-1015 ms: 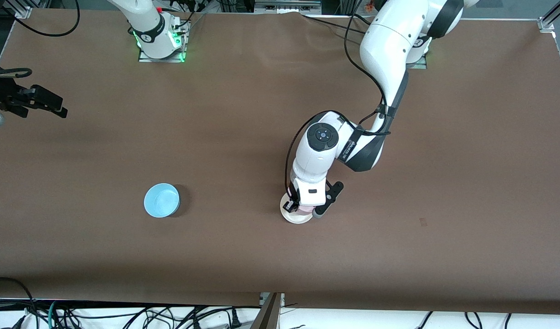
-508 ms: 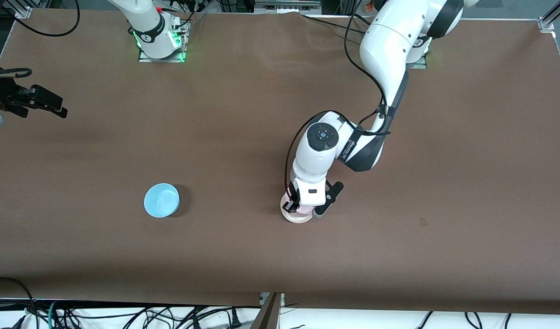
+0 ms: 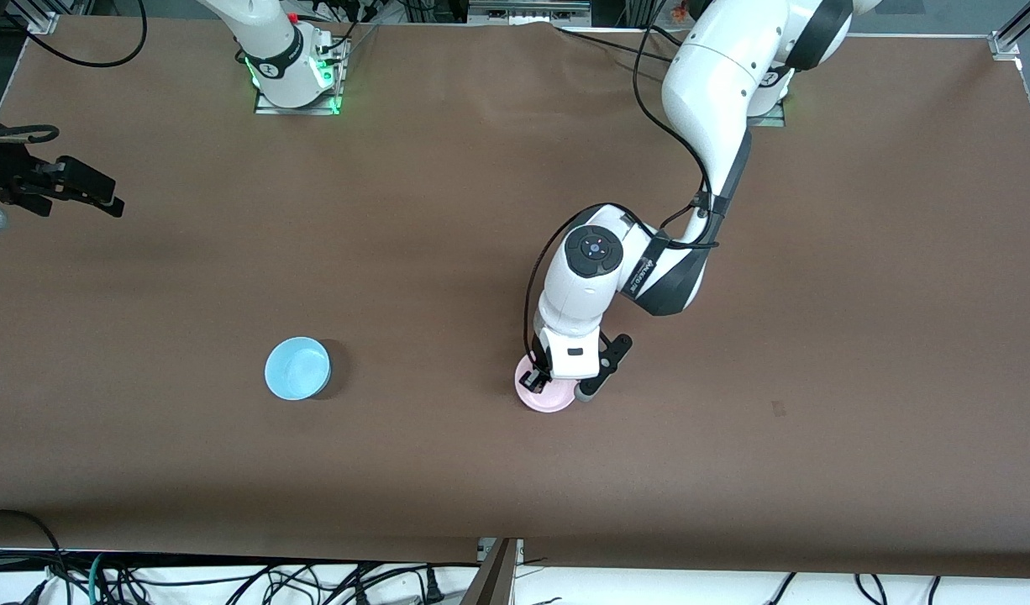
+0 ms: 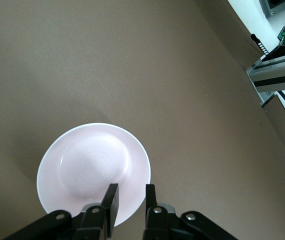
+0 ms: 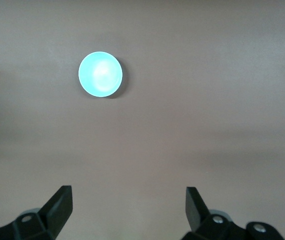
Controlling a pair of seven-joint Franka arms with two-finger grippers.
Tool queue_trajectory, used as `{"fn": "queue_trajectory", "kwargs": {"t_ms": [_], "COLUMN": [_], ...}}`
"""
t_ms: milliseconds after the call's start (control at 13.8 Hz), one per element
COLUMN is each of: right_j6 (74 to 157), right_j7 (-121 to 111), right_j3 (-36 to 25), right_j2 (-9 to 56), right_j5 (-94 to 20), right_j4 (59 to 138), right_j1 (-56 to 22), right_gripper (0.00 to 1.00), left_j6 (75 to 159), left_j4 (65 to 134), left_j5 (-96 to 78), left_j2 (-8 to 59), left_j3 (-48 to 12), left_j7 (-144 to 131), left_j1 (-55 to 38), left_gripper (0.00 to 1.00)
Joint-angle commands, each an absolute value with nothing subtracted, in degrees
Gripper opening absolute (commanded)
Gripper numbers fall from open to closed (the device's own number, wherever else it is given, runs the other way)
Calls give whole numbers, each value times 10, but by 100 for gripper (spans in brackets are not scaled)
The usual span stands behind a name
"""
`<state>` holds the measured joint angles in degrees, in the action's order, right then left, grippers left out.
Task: Stack pink and blue bowls on white bowl
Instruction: 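Lower the pink bowl into the white bowl with the left gripper, then open the left gripper to release the pink bowl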
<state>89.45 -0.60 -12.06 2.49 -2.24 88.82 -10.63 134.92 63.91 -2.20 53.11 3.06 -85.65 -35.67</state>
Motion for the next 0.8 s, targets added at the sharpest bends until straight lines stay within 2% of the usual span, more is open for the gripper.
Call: {"fn": "queue_trajectory", "kwargs": {"t_ms": [0,725], "right_j6": [897,925], "right_j7": [-9,-1], "right_j3": [-120,-120], "right_j2": [18,53], "right_j5": [-25,-38], "right_j4": [894,877], "right_j1": [-105,-106], "right_gripper": [100,100], "left_j6": [1344,1266], "left_j4": [620,620], "left_j5": [-23,-24], "left_j2": [534,498], "left_j3": [42,39], "left_j7": [-863,-855], "left_j1": [-363,-357], "left_gripper": [29,29]}}
